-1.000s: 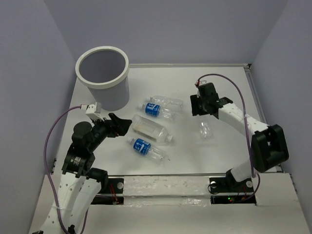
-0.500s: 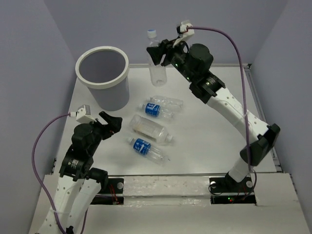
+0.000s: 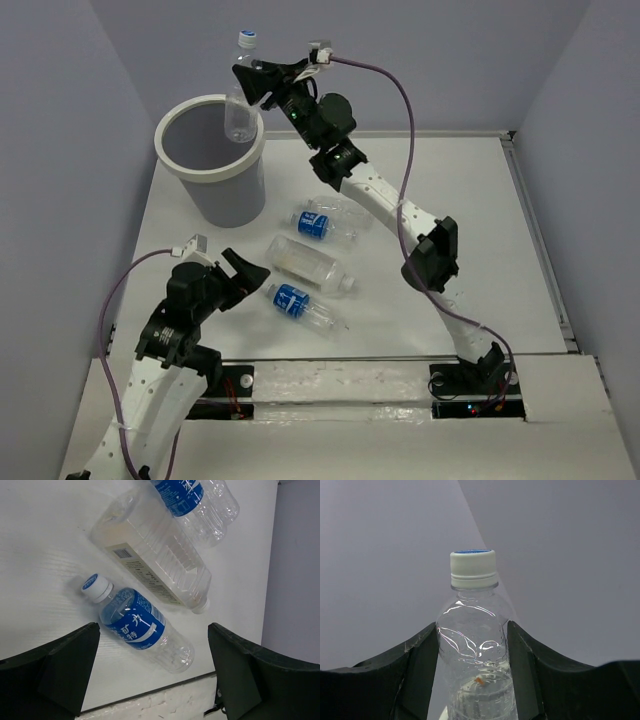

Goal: Put the plastic bottles in the bin

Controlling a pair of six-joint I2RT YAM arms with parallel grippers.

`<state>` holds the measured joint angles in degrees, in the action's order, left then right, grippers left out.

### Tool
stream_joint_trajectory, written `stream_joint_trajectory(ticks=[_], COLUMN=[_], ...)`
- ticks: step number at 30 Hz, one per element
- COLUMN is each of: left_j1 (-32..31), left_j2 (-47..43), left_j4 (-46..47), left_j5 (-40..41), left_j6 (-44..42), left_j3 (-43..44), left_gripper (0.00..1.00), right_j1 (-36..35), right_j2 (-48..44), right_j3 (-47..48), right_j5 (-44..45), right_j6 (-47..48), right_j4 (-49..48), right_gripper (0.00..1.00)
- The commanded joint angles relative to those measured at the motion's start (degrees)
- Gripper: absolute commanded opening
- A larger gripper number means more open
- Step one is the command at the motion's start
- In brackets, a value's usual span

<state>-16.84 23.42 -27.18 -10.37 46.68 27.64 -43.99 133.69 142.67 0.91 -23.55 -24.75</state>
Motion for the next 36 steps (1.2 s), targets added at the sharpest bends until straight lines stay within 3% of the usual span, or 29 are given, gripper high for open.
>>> stream_joint_trajectory(ticks=[1, 5, 7, 9, 11, 12, 18, 23, 25, 33, 36], left_j1=[-0.56, -1.87, -2.14, -2.41, -3.11, -3.2, -3.2, -3.46, -3.55, -7.5, -9.96], left_j2=[-0.04, 2.24, 3.73, 5.4, 7.24, 7.86, 11.73, 11.21, 10.86, 9.01, 10.76], left_j4=[-1.38, -2.79, -2.88, -3.41, -3.67, -3.32, -0.86, 0.28, 0.28, -0.33, 0.37], left_j5=[-3.07, -3.78, -4.65, -5.01, -5.36, -6.23, -8.53, -5.89, -5.36, -0.27, 3.33], left_j6=[0.7, -0.36, -1.06, -1.76, -1.85, -1.68, 1.22, 3.86, 5.43, 12.11, 14.49], left_j3=[-0.66, -0.22, 0.05, 0.31, 0.31, 0.31, -3.29, -4.7, -4.7, -3.82, -3.64], left_gripper=[0.99, 0.99, 0.99, 0.99, 0.99, 0.99, 0.99, 0.99, 0.99, 0.99, 0.99], right_j1=[-2.24, -2.86, -2.86, -2.86, -2.86, -2.86, -2.86, -2.86, -2.86, -2.86, -2.86], right_j2=[4.56, 6.41, 7.64, 7.9, 7.21, 7.2, -4.12, -20.88, -25.03, -50.68, -55.8], right_j3=[7.26, 4.11, 4.11, 4.28, 4.72, 4.72, -9.84, -34.68, -40.34, -75.38, -82.53], right_j5=[2.52, 5.33, 5.68, 3.77, 2.53, 1.82, -0.47, -2.4, -3.01, -5.04, -5.21], right_j6=[-1.94, 0.43, 1.31, 2.19, 2.72, 3.16, 7.72, 12.03, 13.09, 15.03, 13.45], right_j4=[-12.16, -13.22, -10.94, -9.01, -5.94, -5.05, -4.78, -9.87, -9.44, 0.84, 3.39], right_gripper=[0.42, 0.44, 0.56, 0.79, 0.92, 0.94, 0.96, 0.93, 0.91, 0.87, 0.88])
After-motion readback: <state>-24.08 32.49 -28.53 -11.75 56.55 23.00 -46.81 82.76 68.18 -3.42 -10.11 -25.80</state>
